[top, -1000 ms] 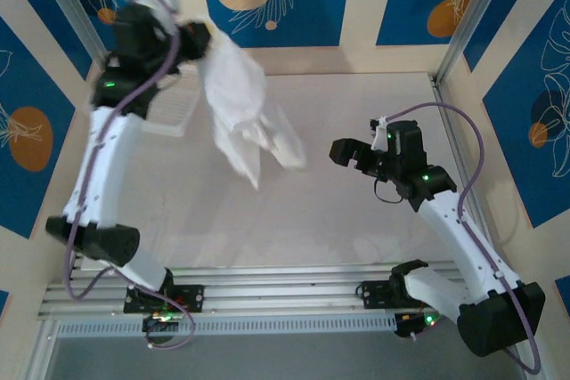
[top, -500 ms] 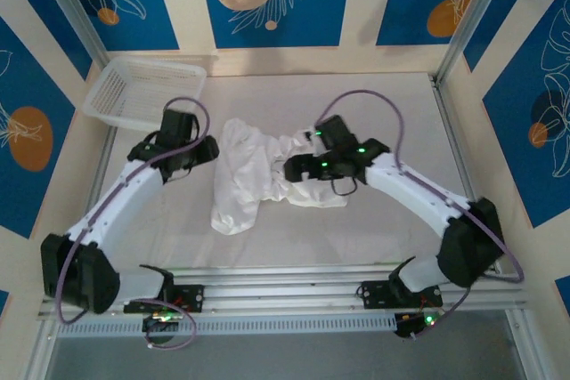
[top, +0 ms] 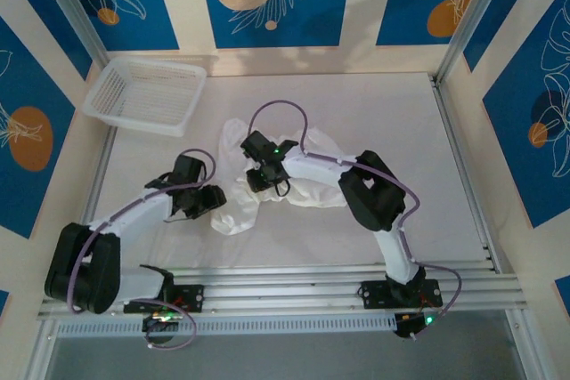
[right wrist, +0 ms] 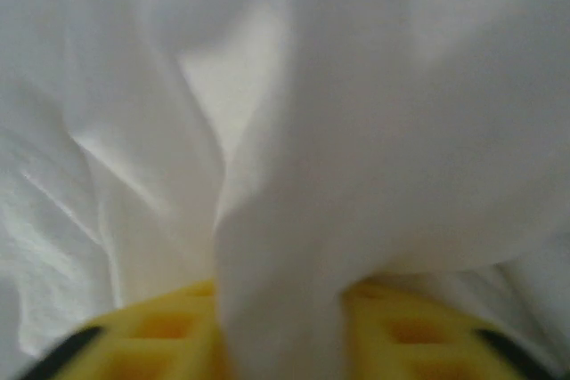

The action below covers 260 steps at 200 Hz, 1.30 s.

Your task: Fold the inside-out t-shirt

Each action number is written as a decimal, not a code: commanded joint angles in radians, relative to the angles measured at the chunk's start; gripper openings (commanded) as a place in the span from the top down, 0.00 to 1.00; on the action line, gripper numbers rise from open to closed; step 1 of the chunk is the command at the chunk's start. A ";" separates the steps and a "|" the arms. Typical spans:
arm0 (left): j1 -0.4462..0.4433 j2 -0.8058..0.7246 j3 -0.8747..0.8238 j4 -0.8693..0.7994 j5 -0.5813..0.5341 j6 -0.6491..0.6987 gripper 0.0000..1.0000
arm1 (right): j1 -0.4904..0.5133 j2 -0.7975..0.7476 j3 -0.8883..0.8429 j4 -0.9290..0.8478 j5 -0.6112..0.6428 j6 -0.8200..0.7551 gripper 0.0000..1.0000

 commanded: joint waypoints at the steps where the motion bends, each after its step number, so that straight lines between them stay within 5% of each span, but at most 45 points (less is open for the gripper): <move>1: -0.010 0.036 0.003 0.120 0.047 -0.004 0.49 | -0.004 -0.080 0.039 -0.036 0.053 -0.028 0.97; 30: -0.013 0.204 0.065 0.214 0.144 -0.024 0.60 | -0.019 -0.181 0.030 -0.045 0.043 -0.041 1.00; 51: -0.014 0.281 0.113 0.196 0.122 -0.020 1.00 | -0.042 -0.227 0.019 -0.053 0.006 -0.023 1.00; 68: -0.015 0.243 0.128 0.173 0.084 -0.005 1.00 | -0.065 -0.256 0.015 -0.083 0.011 -0.010 0.97; 88: -0.009 0.141 0.181 0.067 0.003 0.054 1.00 | -0.096 -0.299 -0.013 -0.089 -0.013 -0.004 0.73; 109: 0.001 0.062 0.255 -0.048 -0.082 0.134 1.00 | -0.128 -0.324 -0.059 -0.059 -0.080 -0.017 1.00; 168: 0.029 0.012 0.313 -0.175 -0.175 0.216 1.00 | -0.158 -0.424 -0.172 0.005 -0.123 -0.051 1.00; 197: 0.029 0.046 0.296 -0.145 -0.124 0.183 1.00 | -0.060 -0.360 -0.169 0.060 -0.099 -0.131 0.44; 222: 0.029 0.063 0.272 -0.129 -0.128 0.158 1.00 | -0.004 -0.184 -0.025 -0.001 0.046 -0.149 0.38; 260: 0.029 0.059 0.240 -0.127 -0.134 0.159 1.00 | 0.008 0.016 0.132 -0.034 0.087 -0.201 0.27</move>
